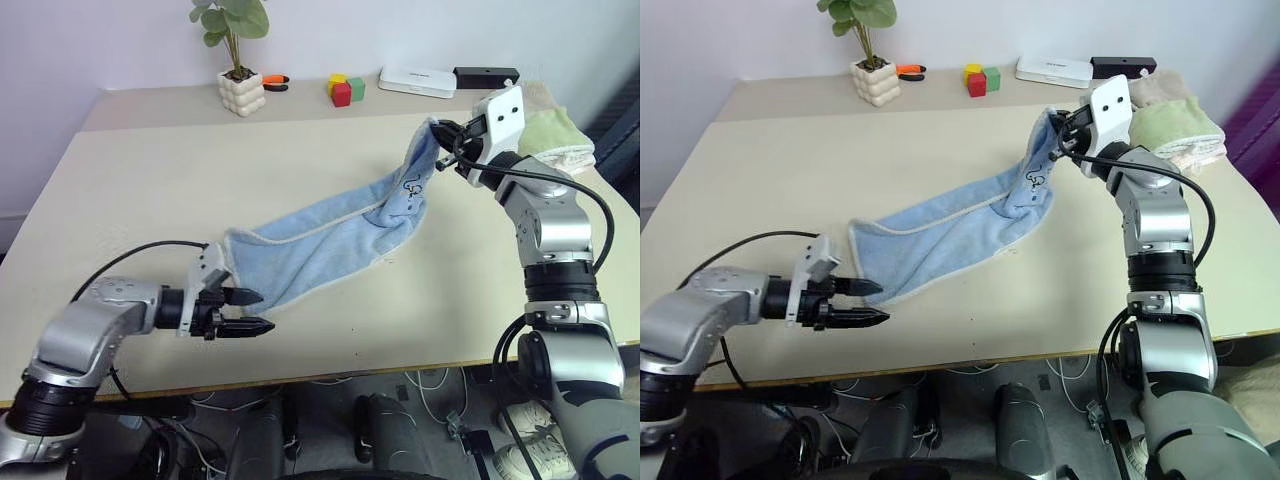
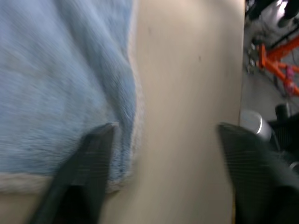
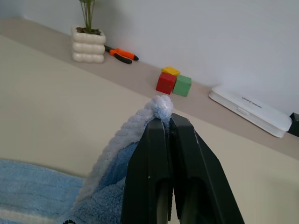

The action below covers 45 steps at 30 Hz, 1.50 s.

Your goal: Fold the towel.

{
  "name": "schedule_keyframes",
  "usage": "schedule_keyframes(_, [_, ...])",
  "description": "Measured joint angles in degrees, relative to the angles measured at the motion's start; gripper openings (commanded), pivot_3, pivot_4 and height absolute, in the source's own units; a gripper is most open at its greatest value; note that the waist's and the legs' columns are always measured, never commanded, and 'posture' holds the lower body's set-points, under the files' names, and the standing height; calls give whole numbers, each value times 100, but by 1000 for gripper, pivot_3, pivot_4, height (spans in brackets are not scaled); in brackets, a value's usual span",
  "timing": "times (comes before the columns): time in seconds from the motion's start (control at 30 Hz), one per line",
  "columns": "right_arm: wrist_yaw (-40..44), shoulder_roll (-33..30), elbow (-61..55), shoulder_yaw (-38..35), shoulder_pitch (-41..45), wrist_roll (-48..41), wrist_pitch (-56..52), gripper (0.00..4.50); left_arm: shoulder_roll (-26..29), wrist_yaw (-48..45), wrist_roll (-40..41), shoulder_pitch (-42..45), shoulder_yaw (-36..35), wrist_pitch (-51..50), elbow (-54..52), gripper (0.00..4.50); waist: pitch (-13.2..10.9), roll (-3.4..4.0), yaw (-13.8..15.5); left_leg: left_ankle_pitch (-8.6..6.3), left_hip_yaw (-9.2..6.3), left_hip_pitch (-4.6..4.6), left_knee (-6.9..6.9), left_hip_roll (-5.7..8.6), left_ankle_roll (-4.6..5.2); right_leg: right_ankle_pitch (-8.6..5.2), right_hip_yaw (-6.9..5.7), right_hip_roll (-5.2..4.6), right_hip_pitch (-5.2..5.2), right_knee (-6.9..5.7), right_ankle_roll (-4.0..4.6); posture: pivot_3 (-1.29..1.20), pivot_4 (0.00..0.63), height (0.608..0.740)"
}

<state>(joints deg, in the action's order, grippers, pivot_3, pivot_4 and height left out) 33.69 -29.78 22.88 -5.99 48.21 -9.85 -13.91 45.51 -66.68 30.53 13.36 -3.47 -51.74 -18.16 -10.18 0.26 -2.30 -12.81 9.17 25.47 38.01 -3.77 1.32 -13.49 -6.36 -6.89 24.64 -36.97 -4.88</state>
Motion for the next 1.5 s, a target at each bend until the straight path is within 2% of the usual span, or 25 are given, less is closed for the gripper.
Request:
schedule_keyframes(0.1, [0,57,0,11,0,4,20,0,4,144,-65,309,-202,430,426,4480,0,0,11,0,0,0,0,5,0,0,-2,0,0,0,0,0,150,740])
schedule_keyframes(0.23, [-7,109,3,12,-1,8,32,0,64,391,-697,668,-226,1717,1297,4480,0,0,-9,0,6,0,-1,6,0,0,-1,0,1,2,0,0,150,740])
schedule_keyframes(0.43, [-20,123,2,12,-1,9,35,0,39,289,-1112,912,-182,3186,2220,4480,-1,-1,-2,0,10,2,-2,4,-1,0,-1,0,3,2,0,0,150,740])
schedule_keyframes(0.67, [-60,129,-4,10,-6,10,33,0,-160,77,-1249,1616,-129,3941,3329,4480,-1,-1,-7,0,12,3,-2,5,0,1,-1,0,4,1,-1,0,150,740])
schedule_keyframes(0.77, [-76,127,-17,8,-14,9,27,0,-441,121,-1450,2052,-2,4370,4054,4480,-1,-1,17,1,14,3,0,7,0,1,-2,0,1,0,-2,0,150,740])
schedule_keyframes(0.93, [-79,124,-33,8,-20,10,-6,0,-960,-164,-1527,2371,266,4621,5004,4480,-2,-3,-1,1,17,3,0,8,1,1,-2,2,2,0,-2,0,150,740])
schedule_keyframes(1.1, [-79,101,-41,8,-20,11,-61,0,-1095,-667,-1634,2707,455,4791,5725,4480,-3,-5,-10,1,16,3,0,7,1,1,-2,3,3,0,-2,0,150,740])
schedule_keyframes(1.2, [-84,70,-109,7,-44,10,-89,0,-1169,-688,-1785,2979,487,5008,6291,3661,-3,-5,2,1,14,4,1,7,2,1,-1,3,2,1,-2,0,150,740])
schedule_keyframes(1.43, [-145,-56,-293,-5,-126,9,-204,0,-1273,-786,-2051,3072,559,5139,6881,70,-4,-6,-11,0,13,4,1,6,3,1,-1,3,3,1,-2,0,150,740])
schedule_keyframes(1.5, [-174,-59,-296,-5,-126,7,-209,0,-1289,-818,-2107,3095,566,5147,6959,24,-4,-6,-10,-2,12,4,1,6,7,1,-1,3,3,1,-2,0,150,740])
